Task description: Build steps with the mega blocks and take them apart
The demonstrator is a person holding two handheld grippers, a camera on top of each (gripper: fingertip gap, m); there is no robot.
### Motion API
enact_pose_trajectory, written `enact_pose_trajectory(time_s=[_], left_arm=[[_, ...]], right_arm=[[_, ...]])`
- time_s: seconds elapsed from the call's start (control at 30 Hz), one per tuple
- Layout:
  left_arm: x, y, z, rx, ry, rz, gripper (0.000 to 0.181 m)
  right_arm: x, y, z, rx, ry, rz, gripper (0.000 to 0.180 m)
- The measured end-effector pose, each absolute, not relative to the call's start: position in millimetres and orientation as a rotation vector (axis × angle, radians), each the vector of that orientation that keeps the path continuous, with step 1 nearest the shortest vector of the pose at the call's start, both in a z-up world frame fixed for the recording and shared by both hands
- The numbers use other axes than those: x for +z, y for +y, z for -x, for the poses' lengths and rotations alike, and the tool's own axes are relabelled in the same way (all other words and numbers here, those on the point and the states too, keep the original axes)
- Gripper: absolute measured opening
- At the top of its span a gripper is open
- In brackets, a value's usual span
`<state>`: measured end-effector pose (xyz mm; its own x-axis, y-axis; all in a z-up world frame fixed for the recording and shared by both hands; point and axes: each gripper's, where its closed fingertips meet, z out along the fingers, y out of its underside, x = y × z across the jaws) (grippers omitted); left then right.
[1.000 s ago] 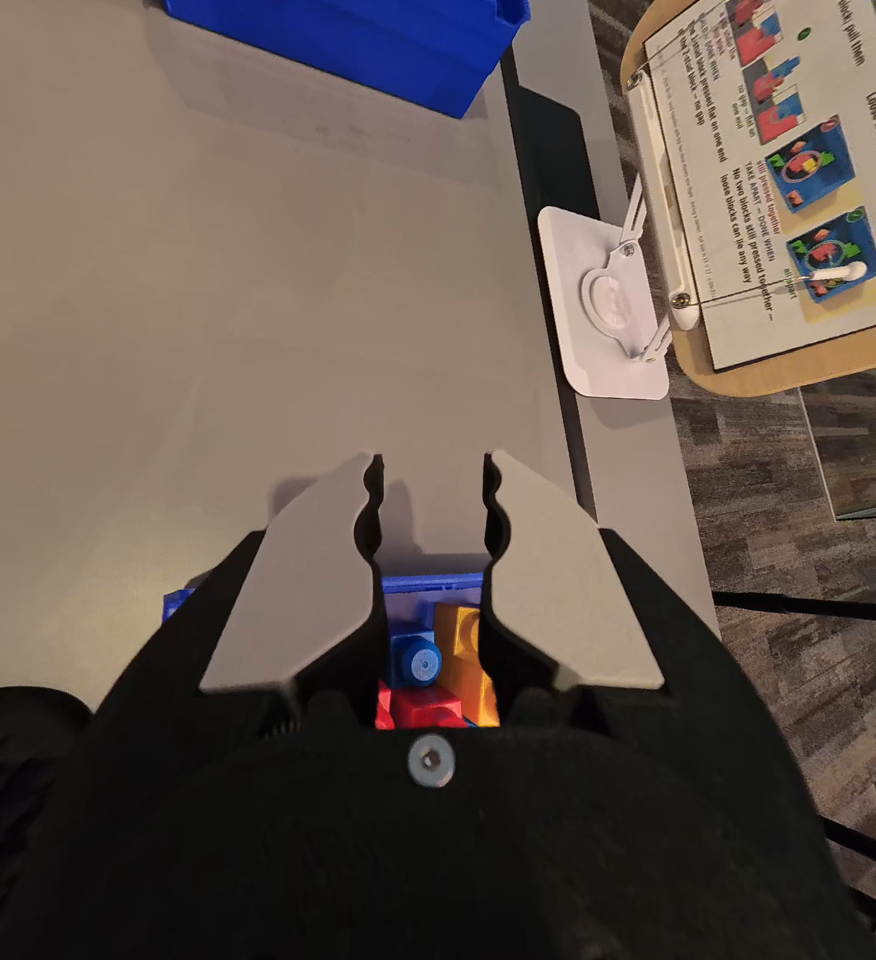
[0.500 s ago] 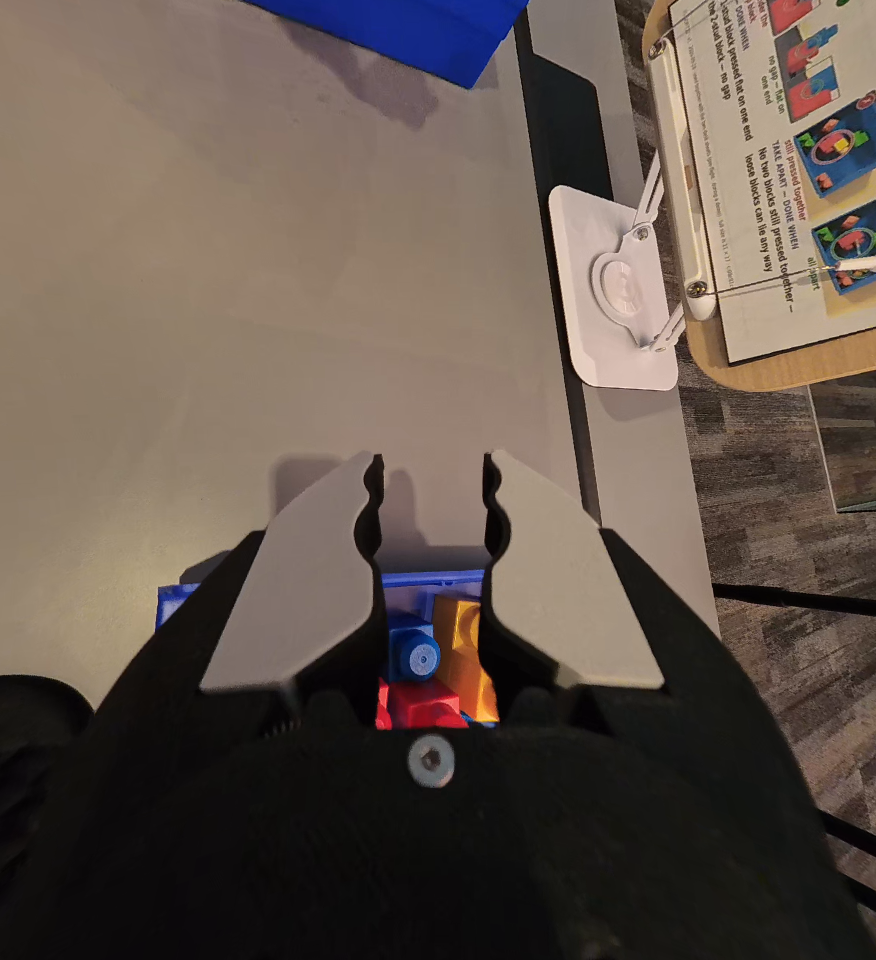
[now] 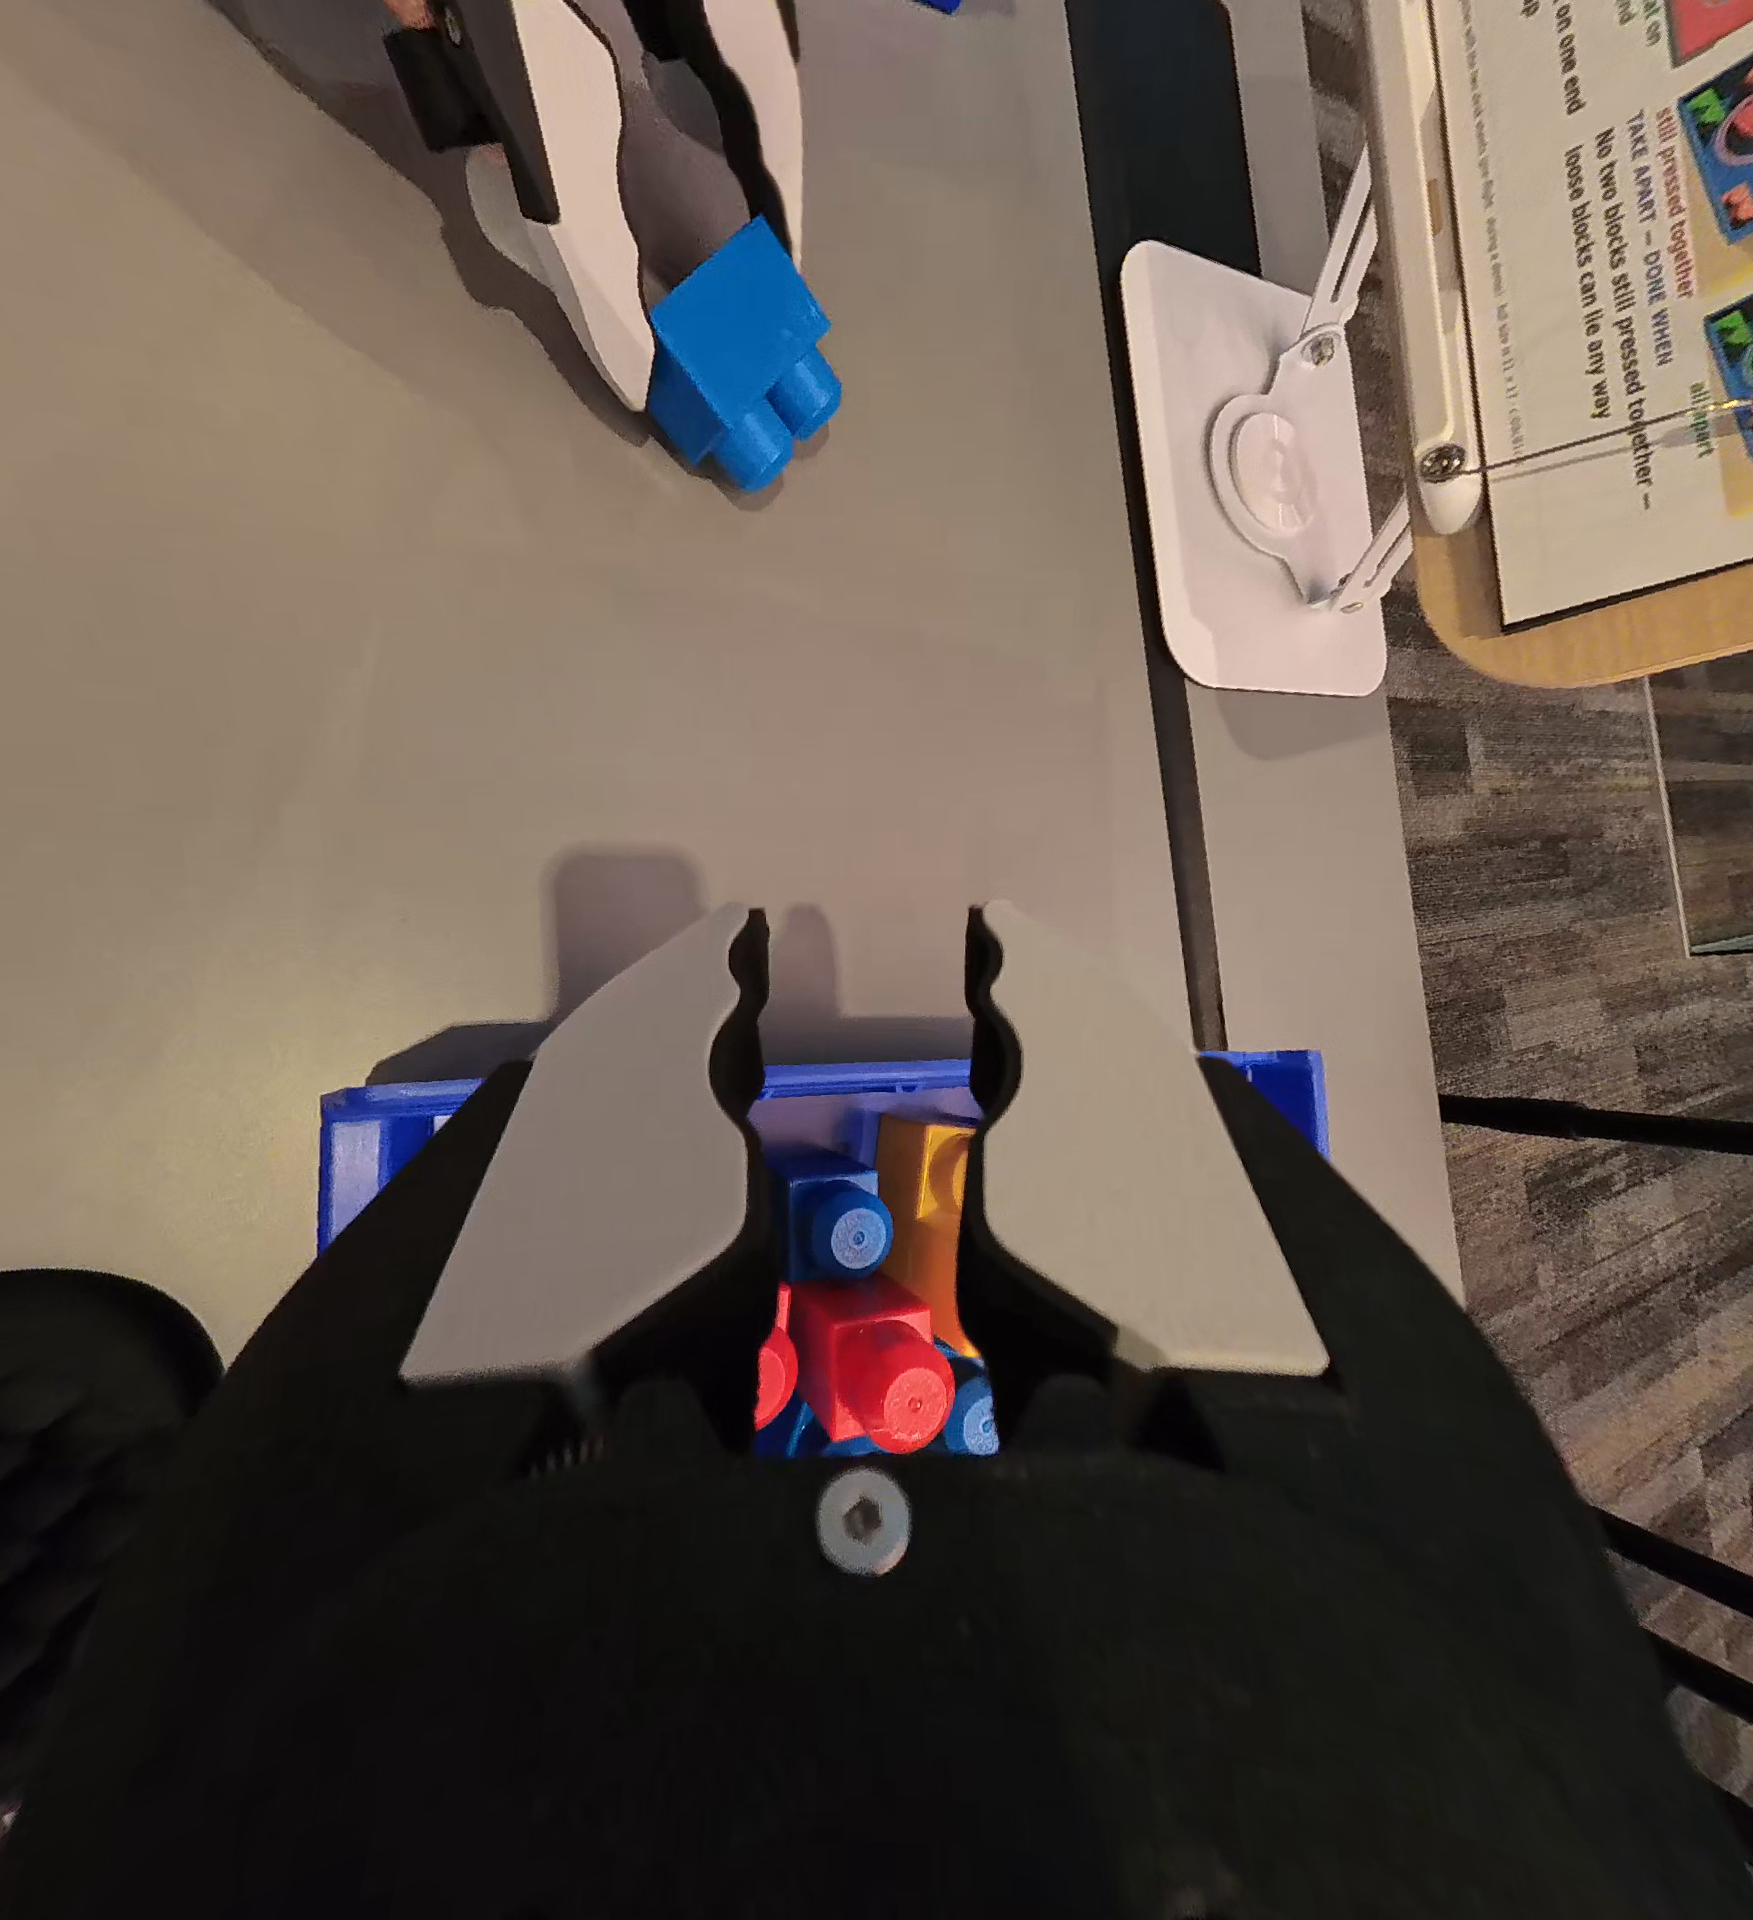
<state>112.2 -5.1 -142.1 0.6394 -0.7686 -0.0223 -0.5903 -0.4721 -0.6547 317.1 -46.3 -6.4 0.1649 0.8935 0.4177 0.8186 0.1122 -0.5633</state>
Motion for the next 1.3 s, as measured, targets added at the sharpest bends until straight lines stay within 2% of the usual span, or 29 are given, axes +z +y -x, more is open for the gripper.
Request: enact_pose_trajectory(time_s=[0.3, 0.4, 0.5, 0.53, 0.6, 0.7, 0.77, 0.9, 1.07, 1.17, 1.3], left_arm=[[-144, -10, -119, -0.319, 1.12, 2.198, 0.079], [-96, -9, -127, -0.31, 1.102, 2.054, 0.082], [-11, -17, -119, -0.42, 1.03, 1.881, 0.082], [20, -18, -106, -0.463, 0.986, 1.828, 0.081], [67, -17, -64, -0.503, 0.905, 1.743, 0.067], [94, 15, 32, -0.321, 0.682, 1.685, 0.062], [80, 31, 79, -0.275, 0.651, 1.703, 0.057], [14, 58, 121, -0.385, 0.657, 1.861, 0.064], [-46, 85, 123, -0.445, 0.66, 1.93, 0.057], [-75, 88, 119, -0.334, 0.824, 1.968, 0.075], [-97, 94, 118, -0.229, 0.95, 2.023, 0.076]], right_arm=[[-14, -43, -321, 0.095, -1.664, 1.734, 0.037], [-15, -43, -323, 0.088, -1.658, 1.742, 0.037], [-14, -42, -322, 0.094, -1.652, 1.739, 0.037], [-14, -41, -322, 0.092, -1.653, 1.739, 0.037], [-14, -40, -323, 0.089, -1.654, 1.738, 0.037], [-15, -42, -322, 0.087, -1.673, 1.723, 0.035], [-16, -45, -320, 0.089, -1.696, 1.708, 0.032], [-17, -44, -317, 0.085, -1.689, 1.712, 0.032], [-17, -46, -312, 0.108, -1.692, 1.708, 0.032], [-21, -46, -311, 0.112, -1.701, 1.718, 0.032], [-26, -47, -308, 0.127, -1.721, 1.727, 0.032]])
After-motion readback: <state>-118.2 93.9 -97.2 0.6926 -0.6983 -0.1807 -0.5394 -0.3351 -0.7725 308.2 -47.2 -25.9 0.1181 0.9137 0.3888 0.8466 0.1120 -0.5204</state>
